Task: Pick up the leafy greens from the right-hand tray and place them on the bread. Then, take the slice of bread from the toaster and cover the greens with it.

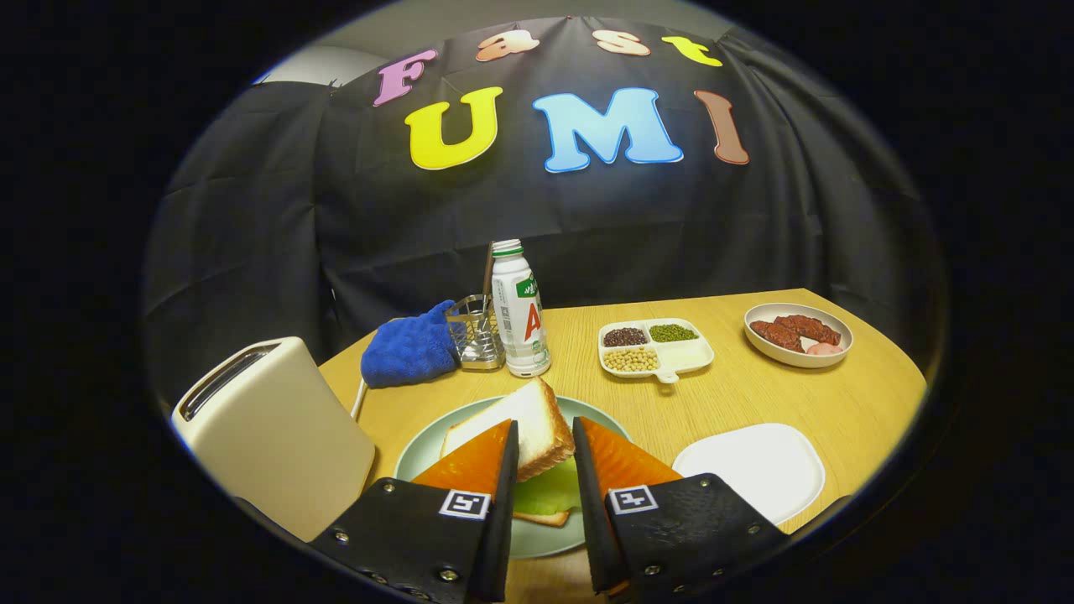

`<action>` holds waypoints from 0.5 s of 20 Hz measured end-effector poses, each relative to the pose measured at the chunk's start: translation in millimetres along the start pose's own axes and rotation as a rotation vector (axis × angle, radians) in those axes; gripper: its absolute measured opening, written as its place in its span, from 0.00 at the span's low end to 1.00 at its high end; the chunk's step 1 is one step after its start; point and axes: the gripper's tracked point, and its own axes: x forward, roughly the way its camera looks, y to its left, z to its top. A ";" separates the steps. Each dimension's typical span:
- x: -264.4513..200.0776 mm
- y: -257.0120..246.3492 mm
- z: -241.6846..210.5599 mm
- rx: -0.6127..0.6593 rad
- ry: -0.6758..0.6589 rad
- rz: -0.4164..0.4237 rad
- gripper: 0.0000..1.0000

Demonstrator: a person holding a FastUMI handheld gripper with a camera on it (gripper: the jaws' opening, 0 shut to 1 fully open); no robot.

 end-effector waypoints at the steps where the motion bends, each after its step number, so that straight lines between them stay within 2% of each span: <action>1: 0.1 -2.1 -2.0 -0.008 0.009 -0.005 0.37; 2: -0.2 -4.8 -3.6 -0.015 0.013 -0.012 0.37; 5: -4.9 -7.4 4.5 -0.015 -0.019 -0.008 0.46; 10: -22.8 -19.7 20.8 -0.057 -0.086 -0.021 0.46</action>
